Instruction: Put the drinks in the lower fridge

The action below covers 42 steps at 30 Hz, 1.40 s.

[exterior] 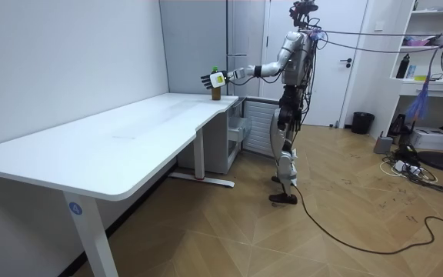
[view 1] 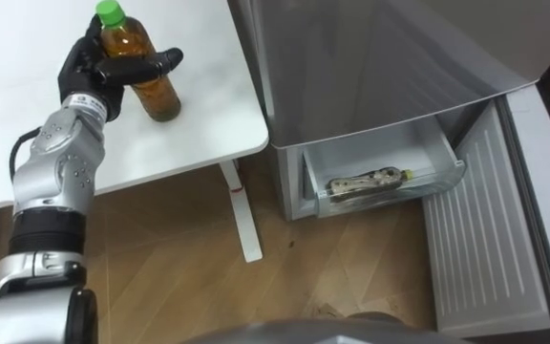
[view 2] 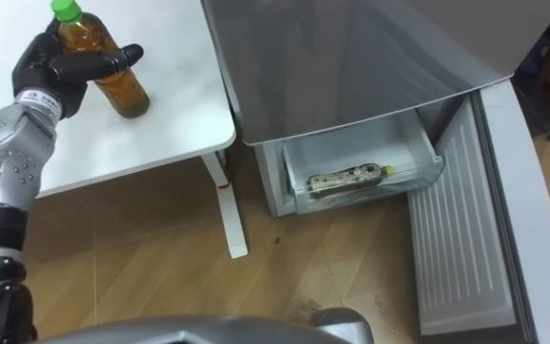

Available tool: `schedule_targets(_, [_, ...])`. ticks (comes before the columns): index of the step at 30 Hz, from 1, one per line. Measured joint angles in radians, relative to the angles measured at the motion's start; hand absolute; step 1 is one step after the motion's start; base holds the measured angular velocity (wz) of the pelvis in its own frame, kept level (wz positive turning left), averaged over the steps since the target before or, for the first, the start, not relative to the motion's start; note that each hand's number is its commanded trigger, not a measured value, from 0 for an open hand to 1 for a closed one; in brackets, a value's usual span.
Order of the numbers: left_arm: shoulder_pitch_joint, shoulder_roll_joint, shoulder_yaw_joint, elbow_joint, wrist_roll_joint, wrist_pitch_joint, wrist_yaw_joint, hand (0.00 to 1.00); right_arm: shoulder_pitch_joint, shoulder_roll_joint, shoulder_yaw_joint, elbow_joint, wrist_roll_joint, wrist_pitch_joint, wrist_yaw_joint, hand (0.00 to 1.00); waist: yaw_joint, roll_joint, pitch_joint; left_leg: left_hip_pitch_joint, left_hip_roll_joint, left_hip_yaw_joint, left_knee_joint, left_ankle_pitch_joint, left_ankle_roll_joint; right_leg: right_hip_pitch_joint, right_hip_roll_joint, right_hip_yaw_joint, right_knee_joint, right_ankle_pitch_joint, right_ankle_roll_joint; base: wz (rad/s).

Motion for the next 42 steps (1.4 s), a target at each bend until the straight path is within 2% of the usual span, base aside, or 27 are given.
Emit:
schedule_targets(21, [0.000,0.000,-0.002,0.051,0.000,0.001,0.007,1.00,-0.004,0.001,0.000,-0.001,0.000,0.000,-0.030,0.00,-0.007,-0.003,0.0020,-0.016,0.000,-0.001,0.010,0.000,0.000,-0.019,0.002,0.010,0.015,-0.003,-0.002,0.00])
schedule_targets(24, [-0.001,0.000,-0.002,0.051,0.000,0.001,0.008,1.00,-0.005,0.001,0.000,-0.001,0.000,0.001,-0.031,0.00,-0.006,-0.001,0.0007,-0.019,0.000,-0.001,0.010,0.000,0.000,-0.023,0.002,0.010,0.015,-0.003,-0.002,0.00])
schedule_targets(25, [-0.001,0.000,-0.002,0.051,0.000,0.001,0.008,1.00,-0.007,0.001,0.000,-0.002,0.001,0.001,-0.031,0.00,-0.006,0.000,-0.0031,-0.027,0.000,-0.001,0.011,0.000,0.000,-0.030,0.001,0.010,0.017,-0.003,-0.002,0.00])
schedule_targets(30, [-0.001,0.000,-0.002,0.049,0.002,0.001,0.014,1.00,-0.015,0.001,0.001,-0.003,0.006,-0.001,-0.030,0.00,-0.003,0.000,-0.0031,-0.028,0.001,-0.001,0.014,0.000,0.000,-0.033,0.001,0.010,0.016,-0.002,-0.002,0.00])
schedule_targets(33, [-0.001,-0.002,-0.008,0.038,0.046,0.001,0.025,1.00,-0.025,0.001,0.021,-0.004,0.013,-0.002,-0.029,0.00,-0.002,-0.002,-0.0035,-0.027,0.001,-0.001,0.014,0.000,0.000,-0.030,0.001,0.007,0.016,-0.002,-0.002,0.00])
schedule_targets(39, [0.000,-0.030,-0.034,-0.033,0.058,0.001,0.044,1.00,-0.052,0.006,0.068,-0.032,0.060,-0.026,-0.026,0.00,0.009,-0.019,0.0015,-0.034,0.000,-0.012,0.015,0.000,0.000,-0.029,-0.001,-0.001,0.014,-0.002,-0.002,0.06])
schedule_targets(42, [0.000,-0.065,-0.070,-0.110,0.075,0.000,0.059,1.00,-0.069,0.006,0.105,-0.039,0.061,-0.029,-0.039,0.00,0.028,-0.024,0.0011,-0.043,0.000,-0.014,0.019,0.000,0.000,-0.031,-0.003,-0.012,0.013,-0.002,-0.002,0.09])
